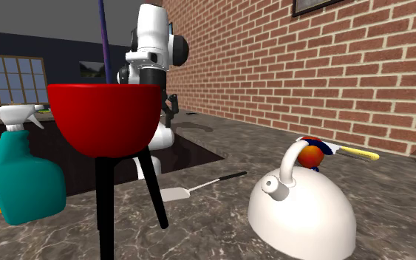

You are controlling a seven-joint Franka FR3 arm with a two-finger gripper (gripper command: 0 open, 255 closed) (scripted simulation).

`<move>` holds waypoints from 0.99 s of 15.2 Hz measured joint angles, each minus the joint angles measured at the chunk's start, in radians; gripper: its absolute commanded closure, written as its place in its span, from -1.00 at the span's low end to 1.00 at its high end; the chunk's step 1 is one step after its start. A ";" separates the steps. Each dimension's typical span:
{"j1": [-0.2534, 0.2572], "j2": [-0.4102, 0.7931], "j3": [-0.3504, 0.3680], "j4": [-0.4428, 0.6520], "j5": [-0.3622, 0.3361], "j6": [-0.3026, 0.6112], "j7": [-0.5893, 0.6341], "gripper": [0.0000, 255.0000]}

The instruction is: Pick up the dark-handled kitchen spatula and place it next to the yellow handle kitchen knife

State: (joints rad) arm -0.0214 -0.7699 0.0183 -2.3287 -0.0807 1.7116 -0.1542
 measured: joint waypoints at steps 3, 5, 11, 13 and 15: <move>0.037 0.045 -0.025 0.008 -0.001 0.033 -0.087 -1.00; 0.089 0.100 -0.065 0.025 -0.002 0.064 -0.233 -1.00; 0.264 0.287 -0.159 0.085 0.029 0.149 -0.706 -1.00; 0.318 0.344 -0.181 0.091 0.045 0.179 -0.865 -1.00; 0.370 0.385 -0.193 0.110 0.062 0.179 -1.020 -1.00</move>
State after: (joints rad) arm 0.3485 -0.3845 -0.1748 -2.2190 -0.0187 1.8908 -1.1744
